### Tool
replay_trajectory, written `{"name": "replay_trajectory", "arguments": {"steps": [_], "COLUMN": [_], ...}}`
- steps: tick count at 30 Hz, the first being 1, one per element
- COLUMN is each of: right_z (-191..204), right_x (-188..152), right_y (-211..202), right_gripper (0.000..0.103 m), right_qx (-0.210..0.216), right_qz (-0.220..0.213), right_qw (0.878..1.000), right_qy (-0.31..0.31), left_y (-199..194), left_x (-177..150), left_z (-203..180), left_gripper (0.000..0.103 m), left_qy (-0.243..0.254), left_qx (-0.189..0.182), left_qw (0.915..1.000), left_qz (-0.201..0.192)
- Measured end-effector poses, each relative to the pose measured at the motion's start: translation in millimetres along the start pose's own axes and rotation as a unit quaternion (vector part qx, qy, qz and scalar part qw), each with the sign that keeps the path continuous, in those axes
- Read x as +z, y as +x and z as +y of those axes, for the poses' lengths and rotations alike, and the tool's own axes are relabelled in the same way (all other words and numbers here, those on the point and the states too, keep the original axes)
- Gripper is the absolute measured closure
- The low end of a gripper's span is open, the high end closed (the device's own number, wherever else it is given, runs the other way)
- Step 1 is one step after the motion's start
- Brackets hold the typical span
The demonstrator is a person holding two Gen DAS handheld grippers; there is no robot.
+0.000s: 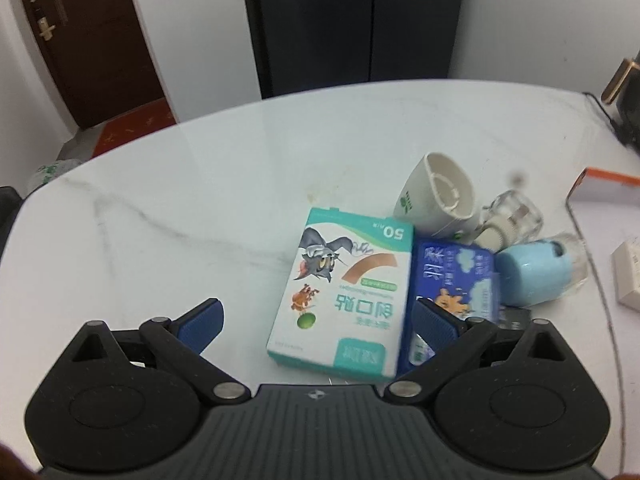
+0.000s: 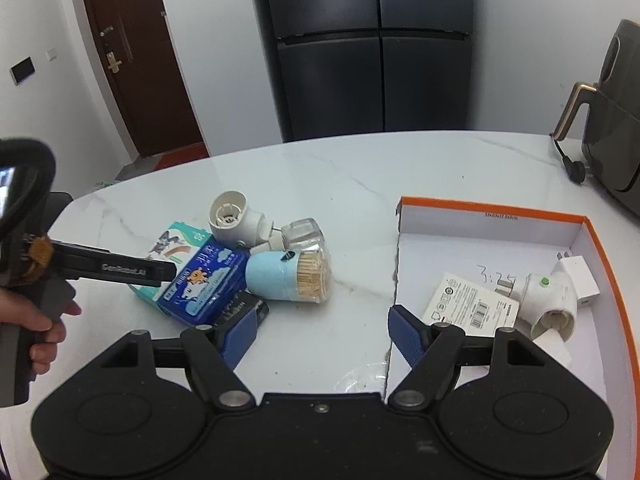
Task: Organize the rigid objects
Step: 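Move both grippers back toward the cluster of items on the table, then grasp the teal bandage box with the left gripper while the right gripper grasps the light-blue toothpick jar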
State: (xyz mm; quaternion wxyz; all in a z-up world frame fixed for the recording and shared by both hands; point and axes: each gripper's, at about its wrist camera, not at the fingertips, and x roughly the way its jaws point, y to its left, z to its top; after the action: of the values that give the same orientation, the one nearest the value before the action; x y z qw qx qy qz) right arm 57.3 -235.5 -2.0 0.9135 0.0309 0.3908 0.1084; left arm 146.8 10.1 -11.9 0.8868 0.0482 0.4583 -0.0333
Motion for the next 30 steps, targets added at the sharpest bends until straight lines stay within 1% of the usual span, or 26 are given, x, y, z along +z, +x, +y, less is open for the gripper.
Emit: {"name": "replay_trajectory", "arguments": {"steps": [2,5,7,10,12,14,16,18,19,20,21,23,25,27,29,30], "right_z": [0.4,0.8,1.1,1.7,1.8,3.6,6.5,8.2,8.7,9.3,9.8,11.9,15.4,21.4,26.2,27.6], "right_x": [-1.8,-3.7,-4.5,-4.7,-3.3,-1.4,0.8,3.5,4.7,6.2,7.6,12.4,17.5,22.9,27.6,29.1], "right_y": [3.9,8.1,10.8,16.1,18.8,21.8,23.8,26.5,28.4,31.4,34.5,40.4,45.9,53.6,65.8,71.0], "right_gripper": [0.017,0.017,0.017,0.017,0.017,0.017,0.017,0.017,0.017,0.016,0.016,0.016,0.012,0.011,0.01,0.007], "right_qx": [-0.005,-0.01,-0.014,-0.019,-0.019,-0.017,-0.016,-0.015,-0.015,-0.015,-0.014,-0.012,-0.004,-0.006,-0.008,-0.008], "right_qz": [0.003,0.008,0.011,0.013,0.014,0.015,0.015,0.013,0.013,0.014,0.016,0.018,0.015,0.01,0.015,0.018], "right_qw": [1.0,1.0,1.0,1.0,0.999,0.999,1.0,1.0,1.0,1.0,1.0,0.999,0.999,0.999,0.999,0.999], "right_qy": [0.005,0.008,0.01,0.015,0.022,0.024,0.019,0.015,0.014,0.015,0.015,0.025,0.033,0.035,0.04,0.042], "left_y": [4.5,10.5,12.5,14.0,16.3,23.3,28.3,30.1,28.0,25.9,23.5,19.2,15.6,11.8,6.4,3.1], "left_x": [2.0,6.8,6.9,6.7,4.9,2.0,-1.6,-2.3,-4.1,-5.0,-6.3,-8.5,-12.4,-17.8,-24.8,-28.2], "left_z": [6.7,14.7,20.5,20.9,12.5,6.5,9.0,14.6,14.9,13.8,11.2,8.5,11.3,13.4,17.6,19.6], "left_gripper": [0.0,0.0,0.0,0.0,0.0,0.0,0.0,0.007,0.011,0.019,0.03,0.032,0.032,0.032,0.032,0.032], "left_qy": [-0.012,-0.02,-0.026,-0.023,0.003,0.024,0.017,-0.006,-0.008,-0.005,0.0,0.001,-0.017,-0.032,-0.047,-0.053], "left_qx": [-0.019,-0.027,-0.041,-0.057,-0.053,-0.046,-0.038,-0.036,-0.036,-0.034,-0.031,-0.024,-0.024,-0.01,-0.013,-0.016], "left_qw": [0.9997,0.9993,0.9986,0.9978,0.9984,0.9986,0.9991,0.9993,0.9993,0.9993,0.9994,0.9996,0.9994,0.9993,0.9987,0.9984], "left_qz": [-0.013,-0.019,-0.024,-0.025,-0.022,-0.01,-0.008,-0.005,-0.01,-0.014,-0.016,-0.017,-0.017,-0.014,-0.013,-0.013]}}
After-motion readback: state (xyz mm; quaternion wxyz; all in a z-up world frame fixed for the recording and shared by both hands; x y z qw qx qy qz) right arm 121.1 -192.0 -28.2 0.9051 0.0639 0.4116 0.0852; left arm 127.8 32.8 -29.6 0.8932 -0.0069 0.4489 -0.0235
